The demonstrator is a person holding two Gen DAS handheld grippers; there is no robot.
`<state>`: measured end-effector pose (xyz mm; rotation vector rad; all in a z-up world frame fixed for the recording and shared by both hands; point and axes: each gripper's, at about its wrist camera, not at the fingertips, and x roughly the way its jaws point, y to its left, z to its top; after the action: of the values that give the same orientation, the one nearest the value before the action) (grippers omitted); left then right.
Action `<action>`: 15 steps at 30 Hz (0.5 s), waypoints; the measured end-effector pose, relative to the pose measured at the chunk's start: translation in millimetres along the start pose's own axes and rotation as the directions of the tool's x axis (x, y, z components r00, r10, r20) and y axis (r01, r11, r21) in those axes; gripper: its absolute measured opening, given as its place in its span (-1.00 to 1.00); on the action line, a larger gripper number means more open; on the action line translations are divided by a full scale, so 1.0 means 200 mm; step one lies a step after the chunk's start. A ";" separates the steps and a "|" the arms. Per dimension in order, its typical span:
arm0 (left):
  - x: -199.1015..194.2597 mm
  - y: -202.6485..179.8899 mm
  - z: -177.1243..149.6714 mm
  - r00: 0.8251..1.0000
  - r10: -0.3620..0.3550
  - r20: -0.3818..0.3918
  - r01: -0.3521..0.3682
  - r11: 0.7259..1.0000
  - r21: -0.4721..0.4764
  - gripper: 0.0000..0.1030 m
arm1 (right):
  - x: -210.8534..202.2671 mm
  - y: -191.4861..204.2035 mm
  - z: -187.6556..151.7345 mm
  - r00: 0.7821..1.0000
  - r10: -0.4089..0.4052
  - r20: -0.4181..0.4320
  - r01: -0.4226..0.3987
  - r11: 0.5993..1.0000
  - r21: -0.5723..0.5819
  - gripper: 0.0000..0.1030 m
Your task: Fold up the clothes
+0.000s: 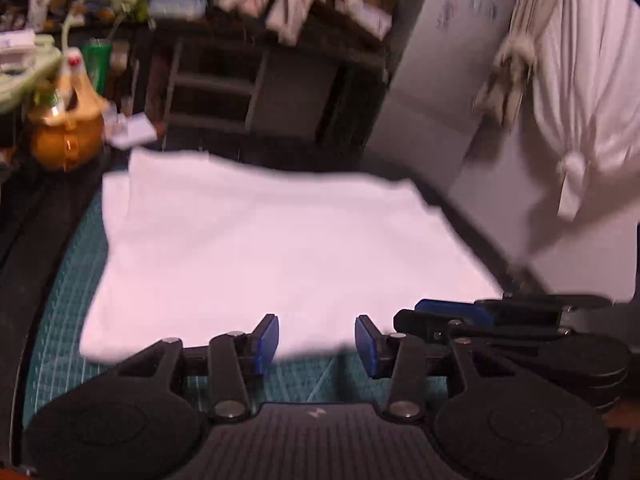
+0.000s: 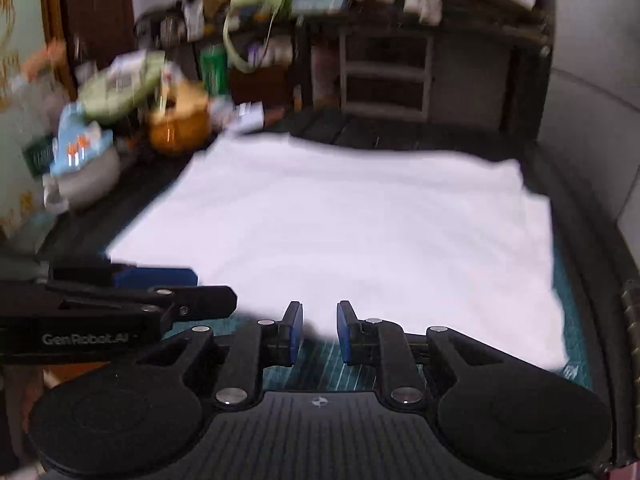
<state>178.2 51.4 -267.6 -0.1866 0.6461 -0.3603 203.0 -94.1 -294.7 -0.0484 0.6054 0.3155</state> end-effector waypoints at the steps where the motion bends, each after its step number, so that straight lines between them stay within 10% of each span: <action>1: 0.02 0.00 0.01 1.000 0.005 -0.007 -0.005 1.000 0.004 -0.18 | 0.02 0.00 0.01 1.000 -0.003 -0.014 0.003 1.000 -0.015 -0.63; 7: 0.16 0.00 -0.02 0.996 0.007 -0.091 -0.004 0.999 0.036 -0.19 | 0.15 -0.01 -0.01 0.989 0.026 -0.147 -0.032 0.999 -0.038 -0.66; 15: 0.04 -0.09 -0.10 0.998 0.054 -0.033 -0.049 0.988 0.143 -0.17 | 0.00 -0.03 -0.05 0.996 0.008 -0.087 -0.009 1.000 -0.005 -0.66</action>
<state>167.3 30.6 -282.1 -0.0267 0.6579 -0.3591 198.4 -101.5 -302.8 -0.0650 0.6916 0.3248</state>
